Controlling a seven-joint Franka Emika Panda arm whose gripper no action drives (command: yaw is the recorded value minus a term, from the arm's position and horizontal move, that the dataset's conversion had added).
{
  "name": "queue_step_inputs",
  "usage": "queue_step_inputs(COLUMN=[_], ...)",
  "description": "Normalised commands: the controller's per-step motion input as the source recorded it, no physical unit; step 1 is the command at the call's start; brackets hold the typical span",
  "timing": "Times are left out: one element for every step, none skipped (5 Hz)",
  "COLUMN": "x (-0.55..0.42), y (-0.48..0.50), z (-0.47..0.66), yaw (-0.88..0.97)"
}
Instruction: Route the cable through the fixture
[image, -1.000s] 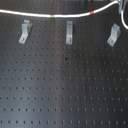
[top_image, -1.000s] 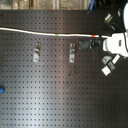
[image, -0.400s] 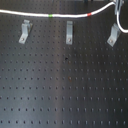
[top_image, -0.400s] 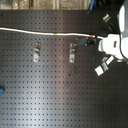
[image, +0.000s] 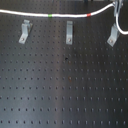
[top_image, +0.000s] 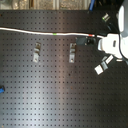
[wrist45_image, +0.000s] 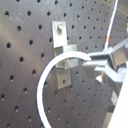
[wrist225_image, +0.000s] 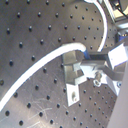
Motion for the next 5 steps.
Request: queue_step_inputs(x=[0.0, -0.122, -0.135, -0.034, -0.008], y=[0.002, 0.022, 0.024, 0.098, 0.335], z=[0.15, 0.26, 0.28, 0.25, 0.14], yaw=[0.0, -0.07, -0.02, 0.02, 0.3])
